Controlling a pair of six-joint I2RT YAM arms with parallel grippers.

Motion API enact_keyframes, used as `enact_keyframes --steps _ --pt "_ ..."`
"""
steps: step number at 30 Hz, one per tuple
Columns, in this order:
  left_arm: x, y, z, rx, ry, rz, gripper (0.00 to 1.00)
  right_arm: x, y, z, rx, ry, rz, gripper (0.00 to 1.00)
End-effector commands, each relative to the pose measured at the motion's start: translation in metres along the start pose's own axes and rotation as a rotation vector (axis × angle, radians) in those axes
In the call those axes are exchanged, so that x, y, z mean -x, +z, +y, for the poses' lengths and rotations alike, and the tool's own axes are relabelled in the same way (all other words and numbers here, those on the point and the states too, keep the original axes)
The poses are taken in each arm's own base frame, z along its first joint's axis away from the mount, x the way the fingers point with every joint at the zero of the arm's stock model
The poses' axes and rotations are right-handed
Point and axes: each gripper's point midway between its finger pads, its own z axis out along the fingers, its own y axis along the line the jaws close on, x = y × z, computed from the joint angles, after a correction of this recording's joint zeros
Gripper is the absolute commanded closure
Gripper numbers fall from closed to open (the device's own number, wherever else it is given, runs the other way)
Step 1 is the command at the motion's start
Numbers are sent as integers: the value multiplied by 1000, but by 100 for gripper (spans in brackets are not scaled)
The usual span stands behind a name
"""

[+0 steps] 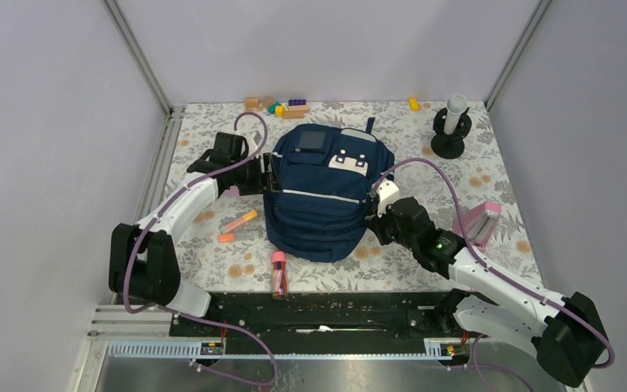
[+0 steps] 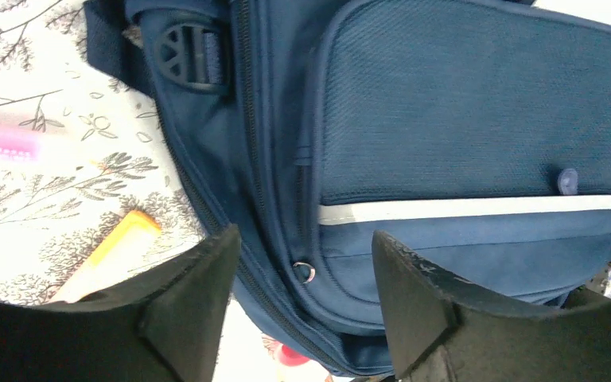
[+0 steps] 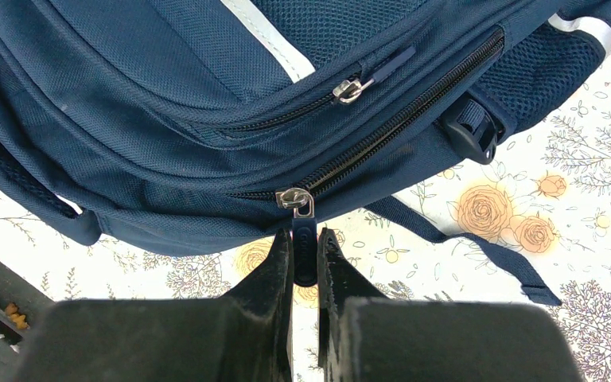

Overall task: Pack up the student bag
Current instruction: Unzip the student bag at the center of the board.

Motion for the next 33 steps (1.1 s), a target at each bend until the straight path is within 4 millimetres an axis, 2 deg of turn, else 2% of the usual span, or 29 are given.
enact_keyframes --steps 1,6,13,17,20,22,27,33 --pt "12 -1 -2 -50 -48 -20 40 4 -3 -2 -17 -4 8 100" --pt "7 5 -7 -93 -64 20 58 2 -2 -1 -17 6 18 100" --pt "2 10 -18 -167 -98 44 53 2 -3 -2 -26 8 25 100" --pt "-2 14 -15 -160 -107 59 48 2 -2 -4 -33 5 32 100" --pt "-5 17 -18 -178 -113 75 51 2 -2 -3 -34 6 34 100" --pt "-8 18 -21 -188 -110 84 59 4 -2 -1 -24 8 35 100" --pt "-11 19 -35 -235 -108 95 100 6 -4 4 5 8 55 100" --pt "-8 16 -44 -279 -135 63 100 5 -10 8 -10 -12 71 100"
